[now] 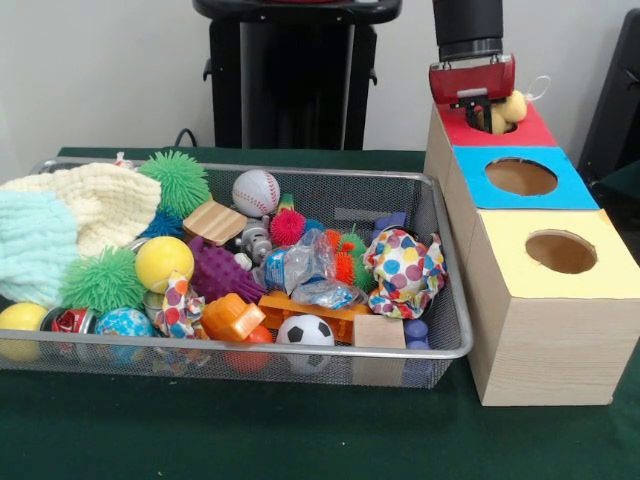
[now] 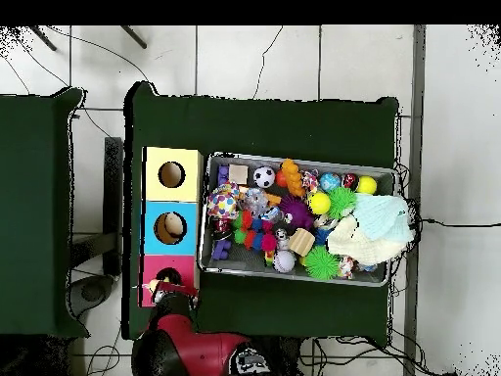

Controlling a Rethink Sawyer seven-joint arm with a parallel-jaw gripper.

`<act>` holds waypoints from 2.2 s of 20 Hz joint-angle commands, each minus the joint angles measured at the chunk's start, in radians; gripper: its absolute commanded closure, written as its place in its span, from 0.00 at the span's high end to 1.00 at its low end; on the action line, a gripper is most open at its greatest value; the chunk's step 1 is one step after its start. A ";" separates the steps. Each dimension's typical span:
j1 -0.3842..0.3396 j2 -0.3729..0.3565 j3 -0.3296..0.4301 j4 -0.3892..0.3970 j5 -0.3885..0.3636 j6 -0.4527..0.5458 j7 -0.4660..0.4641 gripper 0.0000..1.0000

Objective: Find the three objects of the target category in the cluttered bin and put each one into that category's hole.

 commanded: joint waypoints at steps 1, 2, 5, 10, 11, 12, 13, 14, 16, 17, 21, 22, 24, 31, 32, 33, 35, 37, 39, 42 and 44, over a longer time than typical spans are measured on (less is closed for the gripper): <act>-0.040 -0.025 -0.041 -0.023 0.084 0.183 0.151 0.00; -0.047 -0.029 -0.038 -0.024 0.075 0.187 0.149 0.00; -0.074 -0.045 -0.016 -0.028 0.047 0.210 0.151 0.00; -0.101 -0.143 0.011 -0.007 0.036 0.309 0.145 0.00; -0.105 -0.155 0.016 -0.003 0.033 0.314 0.150 0.00; -0.110 -0.167 0.022 0.002 0.029 0.319 0.155 0.00; -0.119 -0.171 0.029 0.002 0.023 0.321 0.159 0.00; -0.125 -0.180 0.036 0.007 0.021 0.329 0.163 0.00; -0.118 -0.234 0.034 0.020 0.037 0.376 0.158 0.00; -0.111 -0.258 0.029 0.024 0.046 0.396 0.155 0.00; -0.124 -0.272 0.034 0.019 0.029 0.422 0.152 0.00; -0.125 -0.264 0.032 0.017 0.024 0.415 0.153 0.00; -0.120 -0.261 0.023 0.015 0.020 0.412 0.154 0.00; -0.135 -0.245 0.017 0.012 -0.002 0.397 0.145 0.00; -0.135 -0.235 0.015 0.010 -0.005 0.390 0.144 0.00; -0.138 -0.231 0.016 0.008 -0.007 0.387 0.143 0.00; -0.137 -0.227 0.014 0.005 -0.007 0.384 0.142 0.00; -0.134 -0.232 0.012 0.003 -0.003 0.389 0.141 0.00; -0.130 -0.213 0.008 -0.006 -0.004 0.381 0.138 0.00; -0.125 -0.162 -0.005 -0.031 -0.018 0.340 0.128 0.00; -0.112 -0.159 -0.027 -0.047 -0.020 0.350 0.100 0.00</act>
